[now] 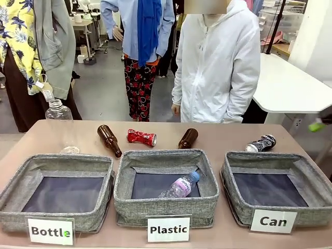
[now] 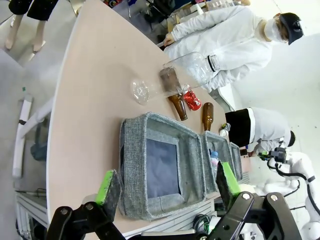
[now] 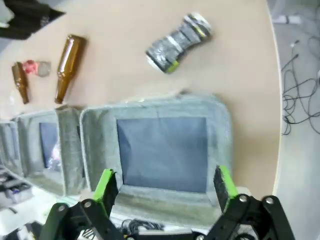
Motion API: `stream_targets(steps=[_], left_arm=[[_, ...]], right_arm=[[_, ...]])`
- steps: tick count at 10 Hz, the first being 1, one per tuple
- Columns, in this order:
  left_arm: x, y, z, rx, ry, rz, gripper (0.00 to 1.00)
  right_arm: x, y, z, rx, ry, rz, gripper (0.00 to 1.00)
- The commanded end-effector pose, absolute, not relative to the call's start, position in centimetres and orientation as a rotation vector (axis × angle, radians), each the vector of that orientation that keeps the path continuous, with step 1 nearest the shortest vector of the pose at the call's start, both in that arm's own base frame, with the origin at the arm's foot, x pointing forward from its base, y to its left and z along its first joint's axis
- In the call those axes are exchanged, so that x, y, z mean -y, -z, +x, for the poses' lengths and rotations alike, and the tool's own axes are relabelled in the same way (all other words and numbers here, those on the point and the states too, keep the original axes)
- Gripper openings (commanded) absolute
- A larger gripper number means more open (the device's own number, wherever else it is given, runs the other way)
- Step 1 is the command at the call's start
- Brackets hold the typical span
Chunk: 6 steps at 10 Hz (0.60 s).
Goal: Sort the can waste into the basket.
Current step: Pick up the can waste from the table and place it in the right Fabric basket.
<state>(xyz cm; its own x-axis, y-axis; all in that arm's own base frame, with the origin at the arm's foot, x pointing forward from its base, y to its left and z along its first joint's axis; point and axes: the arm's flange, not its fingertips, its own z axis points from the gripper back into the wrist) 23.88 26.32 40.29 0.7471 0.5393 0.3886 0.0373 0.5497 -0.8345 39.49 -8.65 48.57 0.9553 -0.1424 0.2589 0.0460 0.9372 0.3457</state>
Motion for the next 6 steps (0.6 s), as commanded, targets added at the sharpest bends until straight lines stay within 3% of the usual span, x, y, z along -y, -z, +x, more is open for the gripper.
stream_targets(steps=[1,3,4,5,6], left_arm=[[-26.4,-40.3,23.9,0.712,-0.307,-0.967,1.0],[-26.4,-40.3,23.9,0.712,-0.307,-0.967,1.0],[-26.4,-40.3,23.9,0.712,-0.307,-0.967,1.0],[-26.4,-40.3,23.9,0.712,-0.307,-0.967,1.0],[-26.4,-40.3,23.9,0.712,-0.307,-0.967,1.0]], right_arm=[[6.1,-47.7,45.7,0.195,0.123,0.202,1.0],[2.8,-45.9,48.9,0.198,0.178,0.028,1.0],[2.2,-46.0,48.8,0.222,0.161,0.014,1.0],[2.7,-48.7,45.8,0.306,0.183,0.094,1.0],[1.8,-44.9,49.1,0.216,0.139,0.071,1.0]])
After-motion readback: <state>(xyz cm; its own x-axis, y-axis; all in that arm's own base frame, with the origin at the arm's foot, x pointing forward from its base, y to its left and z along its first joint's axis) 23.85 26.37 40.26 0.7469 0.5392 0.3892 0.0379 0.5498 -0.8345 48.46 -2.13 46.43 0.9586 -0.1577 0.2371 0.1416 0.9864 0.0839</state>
